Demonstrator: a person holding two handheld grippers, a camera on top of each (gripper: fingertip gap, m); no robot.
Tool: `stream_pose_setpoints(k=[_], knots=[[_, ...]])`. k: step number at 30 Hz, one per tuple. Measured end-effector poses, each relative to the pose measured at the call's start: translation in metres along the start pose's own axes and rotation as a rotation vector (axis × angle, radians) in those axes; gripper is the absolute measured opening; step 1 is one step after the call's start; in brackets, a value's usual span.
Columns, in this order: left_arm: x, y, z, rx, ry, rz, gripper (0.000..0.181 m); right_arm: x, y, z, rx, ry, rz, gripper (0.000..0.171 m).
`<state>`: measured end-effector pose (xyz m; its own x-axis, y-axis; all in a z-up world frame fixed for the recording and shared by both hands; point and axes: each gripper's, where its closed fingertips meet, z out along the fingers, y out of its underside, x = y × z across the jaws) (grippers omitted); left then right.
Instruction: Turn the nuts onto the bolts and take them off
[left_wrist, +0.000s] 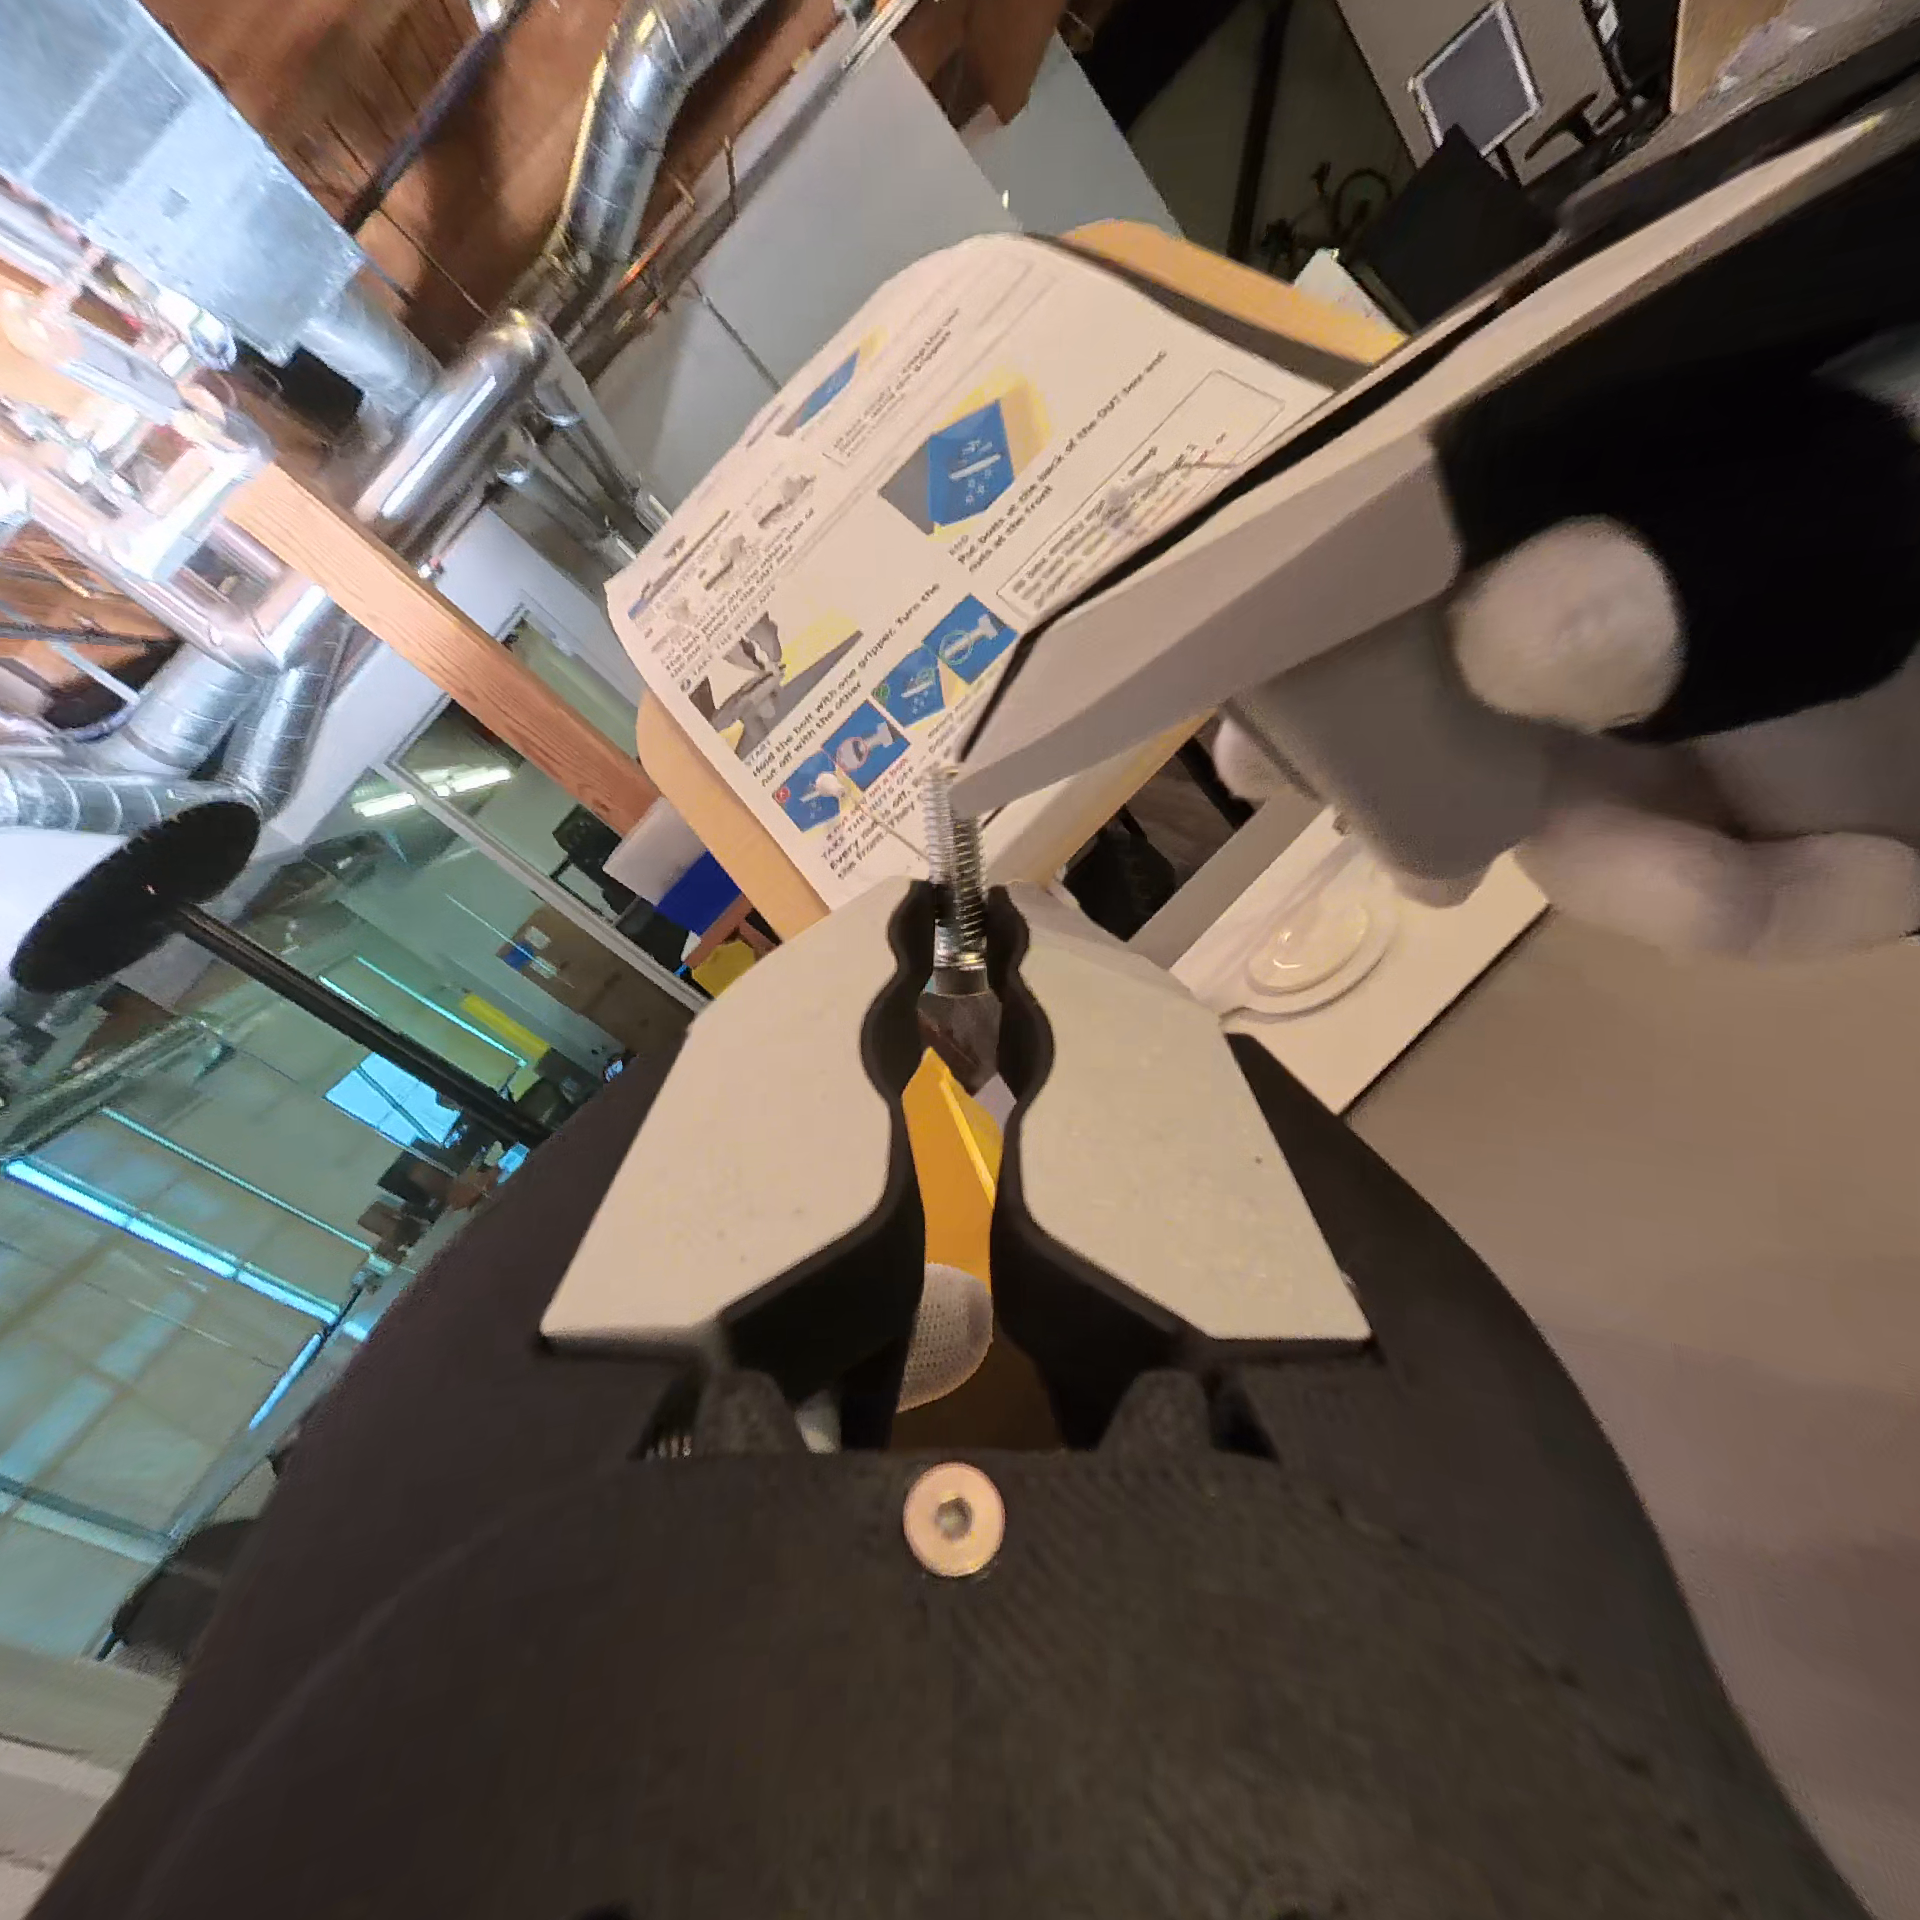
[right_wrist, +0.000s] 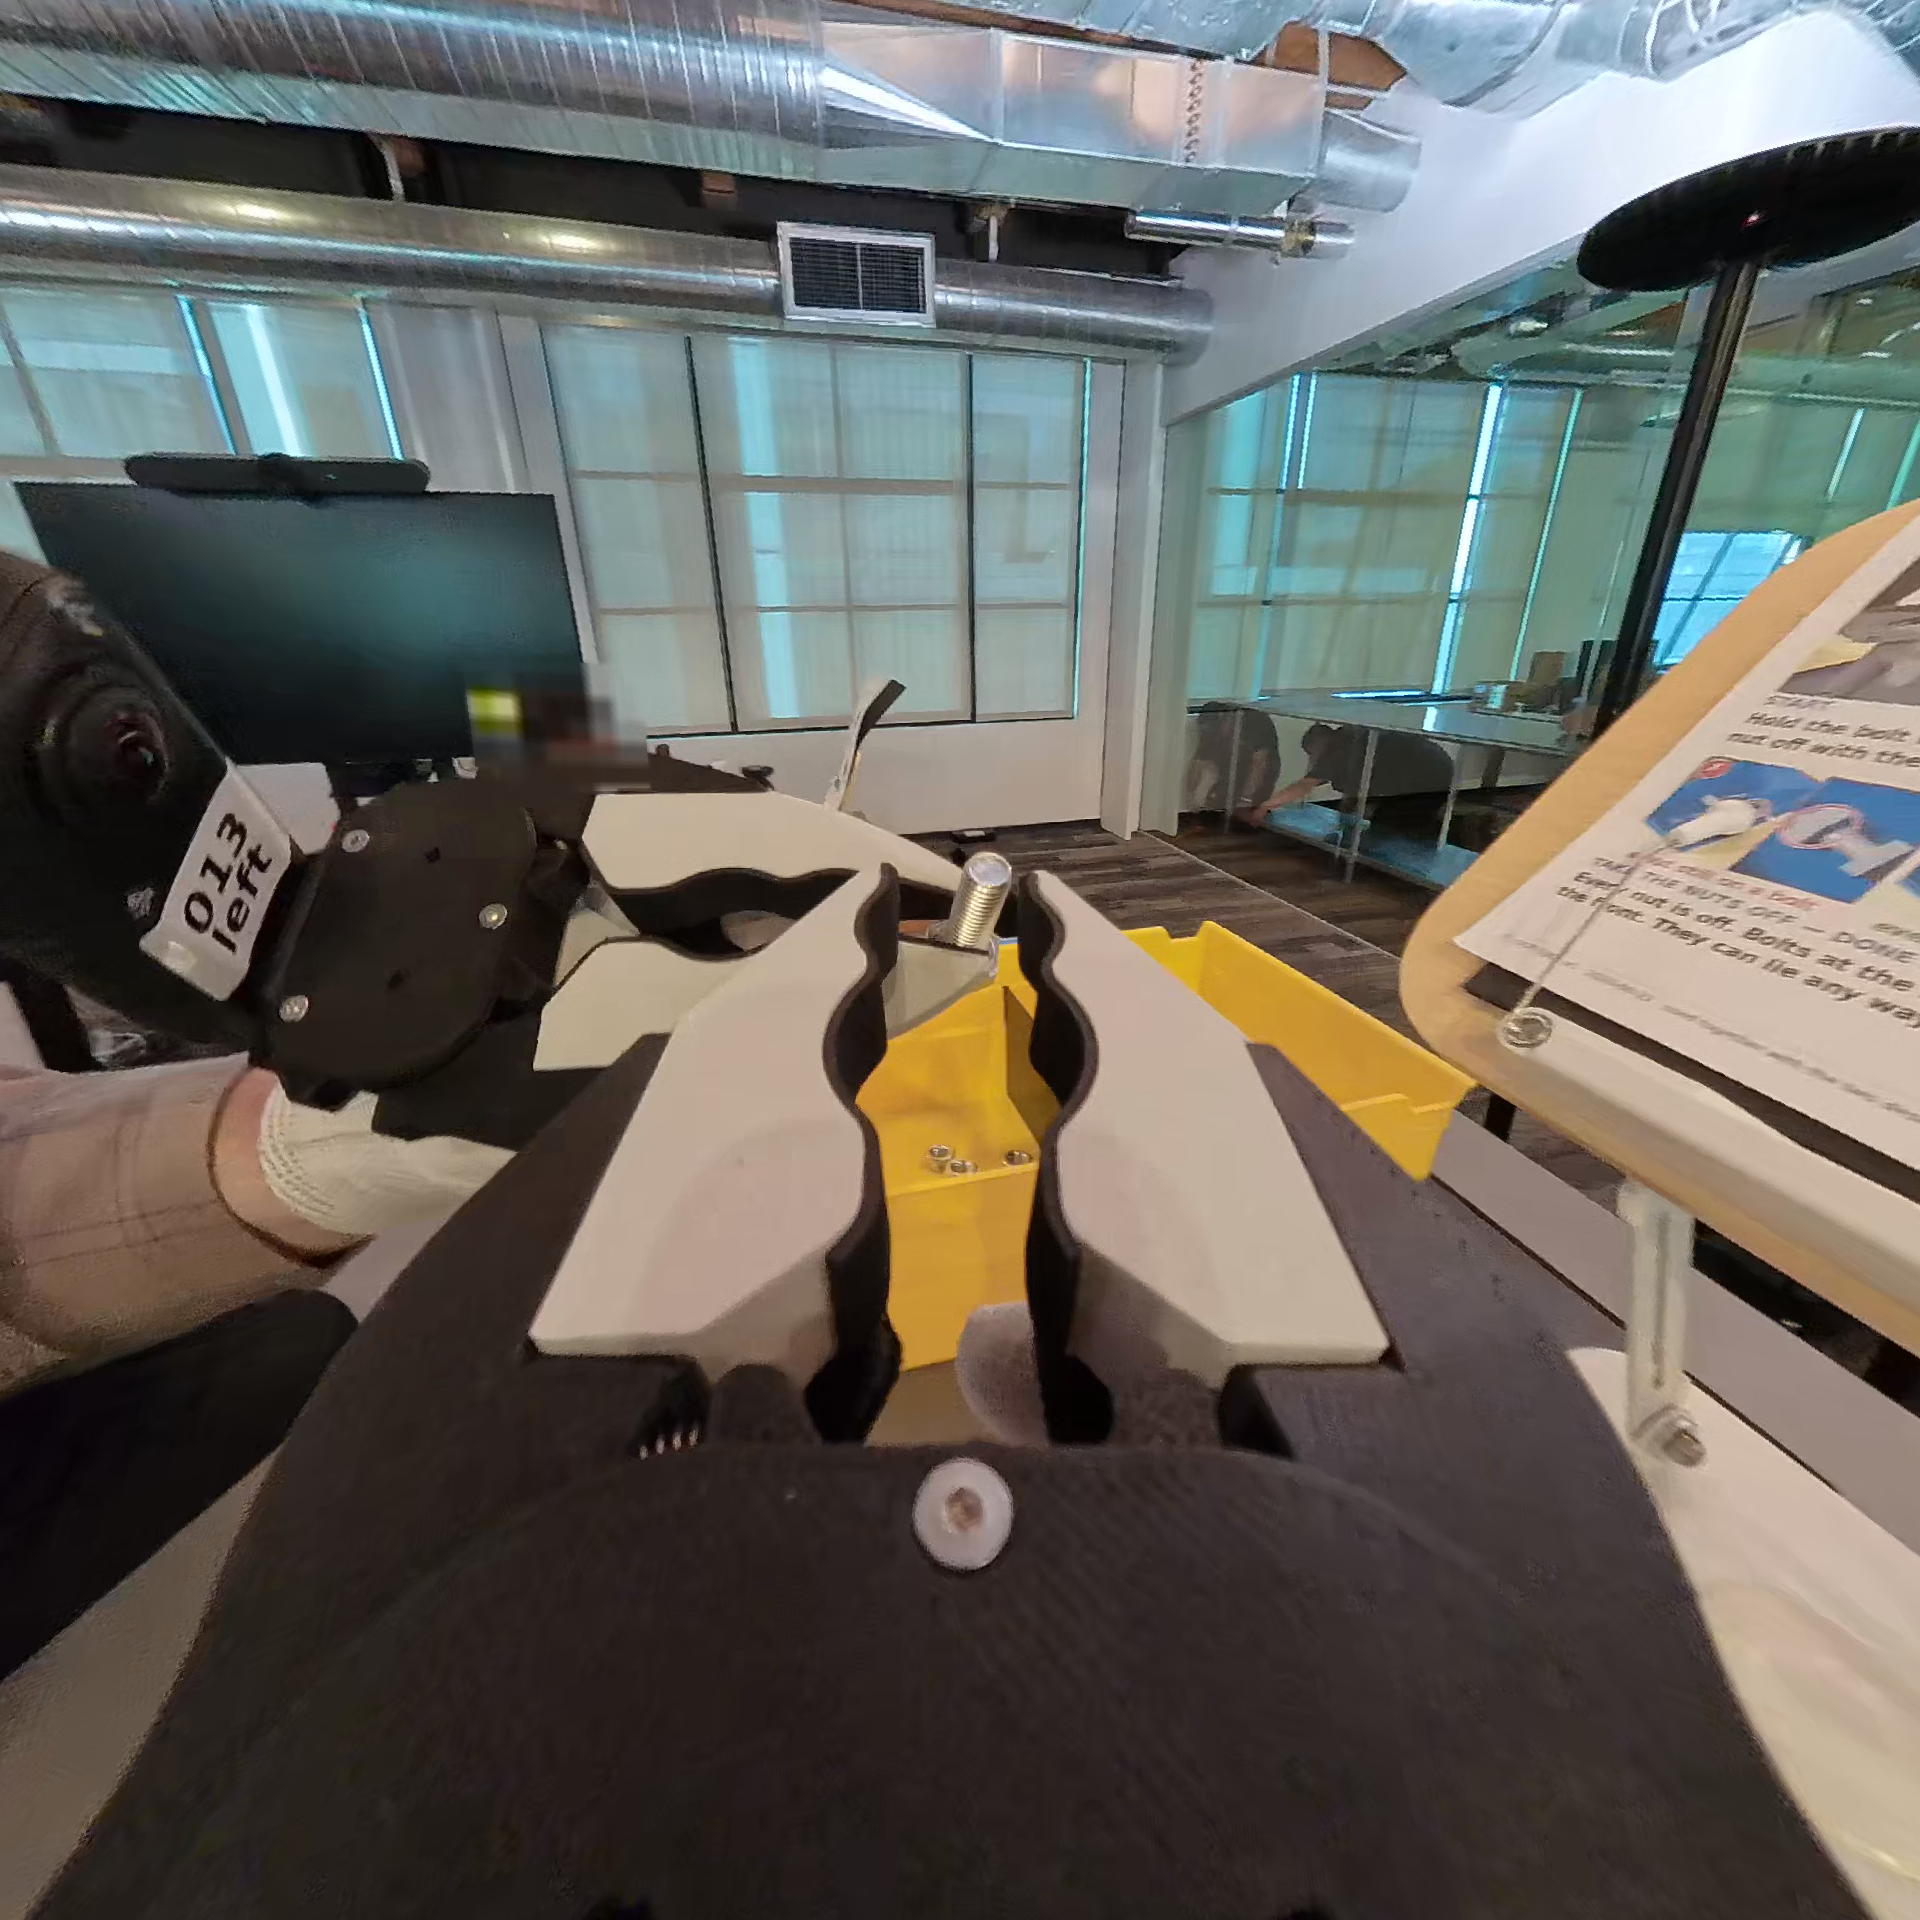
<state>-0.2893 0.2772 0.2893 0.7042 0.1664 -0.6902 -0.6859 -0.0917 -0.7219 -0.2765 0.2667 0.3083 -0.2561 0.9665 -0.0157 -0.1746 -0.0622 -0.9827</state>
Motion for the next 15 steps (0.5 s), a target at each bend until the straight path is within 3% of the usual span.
stream_pose_setpoints(k=[4, 11, 15], knots=[[0.007, -0.007, -0.003, 0.033, 0.008, 0.023, 0.010, -0.001, 0.003, 0.001, -0.001, 0.008, 0.008, 0.008], [0.013, -0.012, -0.007, 0.082, 0.010, -0.011, 0.010, -0.005, 0.003, -0.004, -0.041, -0.046, -0.008, 0.008], [-0.004, -0.006, -0.015, 0.070, 0.032, -0.060, 0.033, 0.009, 0.000, -0.017, -0.076, -0.010, -0.048, 0.008]])
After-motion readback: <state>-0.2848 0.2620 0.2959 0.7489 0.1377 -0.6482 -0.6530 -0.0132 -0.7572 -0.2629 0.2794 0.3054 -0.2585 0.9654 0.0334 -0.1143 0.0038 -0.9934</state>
